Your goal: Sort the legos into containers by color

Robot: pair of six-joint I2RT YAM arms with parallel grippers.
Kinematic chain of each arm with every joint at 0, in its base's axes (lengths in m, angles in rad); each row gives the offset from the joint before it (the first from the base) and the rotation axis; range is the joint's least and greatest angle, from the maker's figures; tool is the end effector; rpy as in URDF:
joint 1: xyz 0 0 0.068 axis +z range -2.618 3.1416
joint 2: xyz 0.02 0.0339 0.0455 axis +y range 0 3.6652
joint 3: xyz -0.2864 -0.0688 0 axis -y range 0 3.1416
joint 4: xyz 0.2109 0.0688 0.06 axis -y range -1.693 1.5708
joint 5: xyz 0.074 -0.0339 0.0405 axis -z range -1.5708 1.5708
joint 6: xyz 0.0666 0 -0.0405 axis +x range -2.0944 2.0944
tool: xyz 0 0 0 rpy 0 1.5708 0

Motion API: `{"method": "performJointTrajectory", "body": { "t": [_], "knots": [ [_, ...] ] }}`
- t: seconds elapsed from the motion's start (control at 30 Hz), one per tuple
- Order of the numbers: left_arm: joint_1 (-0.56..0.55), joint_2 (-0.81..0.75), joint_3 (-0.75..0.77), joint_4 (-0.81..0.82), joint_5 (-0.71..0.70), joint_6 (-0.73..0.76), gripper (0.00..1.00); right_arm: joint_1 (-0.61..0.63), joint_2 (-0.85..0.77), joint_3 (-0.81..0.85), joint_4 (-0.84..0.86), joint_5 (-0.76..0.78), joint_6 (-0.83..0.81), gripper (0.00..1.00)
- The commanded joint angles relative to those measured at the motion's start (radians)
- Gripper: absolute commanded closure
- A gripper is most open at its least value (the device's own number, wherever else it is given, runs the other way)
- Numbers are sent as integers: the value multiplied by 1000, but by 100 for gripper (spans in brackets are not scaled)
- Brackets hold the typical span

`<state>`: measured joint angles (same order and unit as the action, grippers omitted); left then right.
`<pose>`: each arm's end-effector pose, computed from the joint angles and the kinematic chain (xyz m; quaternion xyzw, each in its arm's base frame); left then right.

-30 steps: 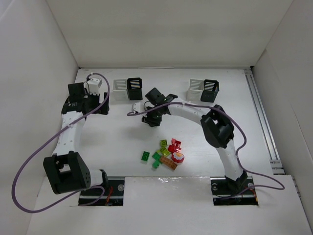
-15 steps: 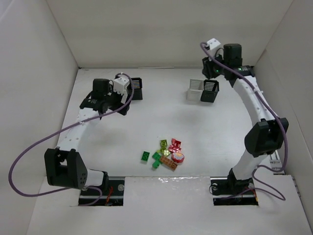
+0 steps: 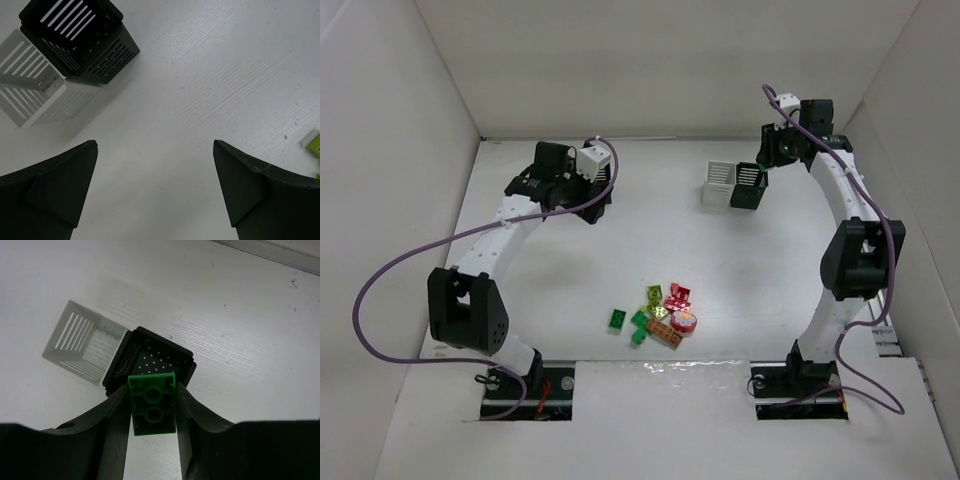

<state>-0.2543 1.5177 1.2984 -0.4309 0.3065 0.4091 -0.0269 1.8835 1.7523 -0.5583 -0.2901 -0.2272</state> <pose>0.3174 -0.1033 0.3289 0.3525 0.8151 -0.1024 0.4483 0.4317 0.0074 0.3302 -0.1508 0.8843 0.0762 0.4352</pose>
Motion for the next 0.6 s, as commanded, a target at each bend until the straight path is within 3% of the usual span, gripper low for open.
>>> {"method": "performJointTrajectory", "body": {
  "t": [0.0,0.13,0.4,0.57],
  "knots": [
    [-10,10,47,-14,26,-9,1,-19,19,44,12,-46,32,88],
    [-19,28,65,-23,36,-18,1,-19,69,67,3,-55,32,87],
    [-19,47,76,-32,36,-18,1,-8,120,96,-18,-55,32,75],
    [-19,56,85,-41,55,-18,1,1,120,116,-18,-55,32,36]
  ]
}}
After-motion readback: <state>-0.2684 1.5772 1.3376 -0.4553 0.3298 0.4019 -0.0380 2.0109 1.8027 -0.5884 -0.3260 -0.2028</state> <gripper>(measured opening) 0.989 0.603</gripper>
